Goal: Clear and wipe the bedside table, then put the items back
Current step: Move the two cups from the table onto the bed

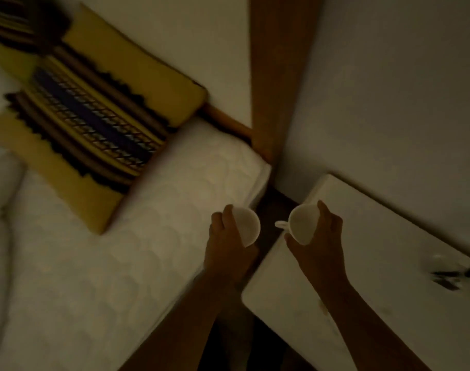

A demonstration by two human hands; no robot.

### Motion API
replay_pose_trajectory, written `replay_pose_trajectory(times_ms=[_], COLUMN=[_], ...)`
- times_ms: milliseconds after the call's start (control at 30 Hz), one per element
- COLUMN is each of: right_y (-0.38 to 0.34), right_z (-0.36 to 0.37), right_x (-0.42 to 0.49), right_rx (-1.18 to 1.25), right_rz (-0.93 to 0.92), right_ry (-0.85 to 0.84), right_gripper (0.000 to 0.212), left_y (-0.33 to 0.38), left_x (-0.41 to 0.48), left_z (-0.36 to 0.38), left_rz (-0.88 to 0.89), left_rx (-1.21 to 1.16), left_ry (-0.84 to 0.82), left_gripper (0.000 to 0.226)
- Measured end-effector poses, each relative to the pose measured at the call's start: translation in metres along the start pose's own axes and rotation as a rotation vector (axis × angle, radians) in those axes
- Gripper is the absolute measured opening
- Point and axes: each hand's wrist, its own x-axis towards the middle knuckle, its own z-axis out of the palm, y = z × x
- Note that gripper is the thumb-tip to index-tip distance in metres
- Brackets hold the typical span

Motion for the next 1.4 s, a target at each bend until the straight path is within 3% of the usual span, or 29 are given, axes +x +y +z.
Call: replay_pose_trajectory(times_ms=[267, 467, 700, 900, 1267, 1400], right_y=[-0.104, -0.176, -0.249, -0.28, -0.272, -0.272], right_z=[0.118, 0.2, 0.281, 0.332, 0.367, 0.361], right_x=[-0.043, -0.107, -0.148, -0.183, -0.211, -0.209], right_rx=[0.086, -0.073, -0.207, -0.283, -0.406, -0.407], right_rz=[-0.22, -0.379, -0.577, -0.685, -0.749, -0.745], right_ry=[-0.301, -0.501, -0.574, -0.584, -0.618, -0.668], right_gripper=[0.105, 0.107, 0.105, 0.108, 0.11, 0.117], left_y=[-0.14, -0.232, -0.327, -0.389, -0.427, -0.423], left_x=[-0.028, -0.06, -0.092, -0.117, -0.139, -0.138], left_z=[-0.092, -0.159, -0.223, -0.234, -0.216, -0.222], left_rz=[-0.26, -0.424, -0.363, -0.495, -0.57, -0.648], left_rx=[-0.083, -0.182, -0.153, -0.191, -0.26, -0.183], left_ry=[0.258, 0.368, 0.474, 0.568, 0.498, 0.432], left_gripper=[0.103, 0.103, 0.103, 0.104, 0.102, 0.112])
